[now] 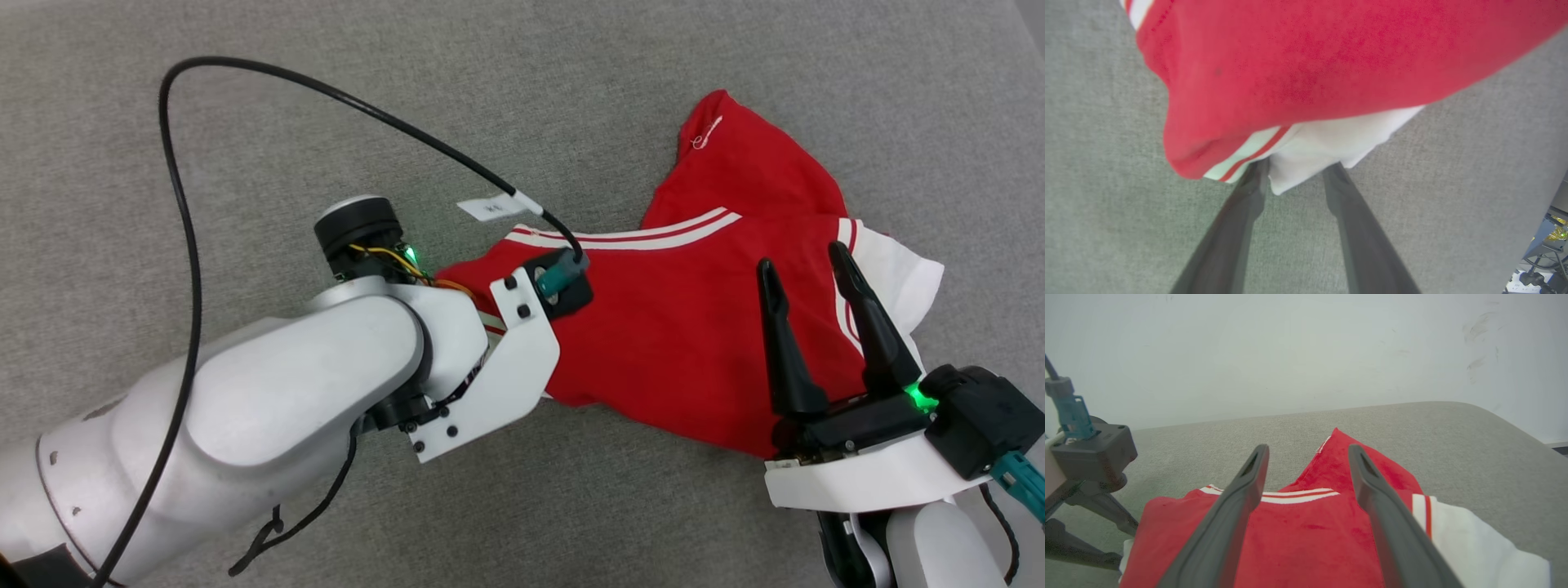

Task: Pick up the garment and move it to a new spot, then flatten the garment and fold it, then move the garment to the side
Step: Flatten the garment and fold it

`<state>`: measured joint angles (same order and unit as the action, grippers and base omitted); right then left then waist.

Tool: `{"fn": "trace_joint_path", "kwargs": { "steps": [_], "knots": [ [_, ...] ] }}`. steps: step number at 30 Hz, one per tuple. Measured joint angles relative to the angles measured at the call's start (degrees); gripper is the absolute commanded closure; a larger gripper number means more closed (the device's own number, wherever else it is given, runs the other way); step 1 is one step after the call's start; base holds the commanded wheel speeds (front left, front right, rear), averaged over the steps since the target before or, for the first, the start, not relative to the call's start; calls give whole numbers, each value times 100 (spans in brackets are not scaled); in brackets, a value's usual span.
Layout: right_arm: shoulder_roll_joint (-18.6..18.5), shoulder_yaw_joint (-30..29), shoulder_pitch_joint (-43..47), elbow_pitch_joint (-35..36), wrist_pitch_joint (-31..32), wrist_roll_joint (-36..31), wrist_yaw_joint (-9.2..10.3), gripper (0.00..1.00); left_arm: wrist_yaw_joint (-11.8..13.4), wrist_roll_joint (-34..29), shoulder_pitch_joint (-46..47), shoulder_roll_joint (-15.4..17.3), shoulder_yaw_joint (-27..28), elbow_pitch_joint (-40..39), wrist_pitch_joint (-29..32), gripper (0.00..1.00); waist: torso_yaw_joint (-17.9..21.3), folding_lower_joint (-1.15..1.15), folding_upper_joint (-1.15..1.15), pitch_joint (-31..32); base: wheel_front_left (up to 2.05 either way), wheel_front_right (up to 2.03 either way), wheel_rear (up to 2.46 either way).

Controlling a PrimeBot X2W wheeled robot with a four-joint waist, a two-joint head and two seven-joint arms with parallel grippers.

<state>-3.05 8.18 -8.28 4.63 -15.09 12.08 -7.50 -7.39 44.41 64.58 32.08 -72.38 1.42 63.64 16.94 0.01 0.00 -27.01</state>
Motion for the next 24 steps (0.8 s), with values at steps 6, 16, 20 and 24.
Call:
{"fn": "trace_joint_path", "kwargs": {
  "steps": [6,16,20,24],
  "knots": [
    [3,-45,15,-125,0,-19,0,0,-1,2,-31,-18,-102,-8,-606,100,-164,0,0,256,0,0,0],
    [7,-208,437,-237,-1,-181,0,0,-1,448,-36,816,-104,9,-1824,100,-833,-1,0,979,0,0,0],
    [7,-250,504,-249,-1,-236,0,0,-1,589,-246,1396,-103,235,-2079,100,-1137,-1,0,1181,0,0,0],
    [7,-283,559,-279,0,-308,0,0,141,800,-665,1898,-75,472,-2258,100,-1353,0,0,1302,0,0,0]
  ]
}}
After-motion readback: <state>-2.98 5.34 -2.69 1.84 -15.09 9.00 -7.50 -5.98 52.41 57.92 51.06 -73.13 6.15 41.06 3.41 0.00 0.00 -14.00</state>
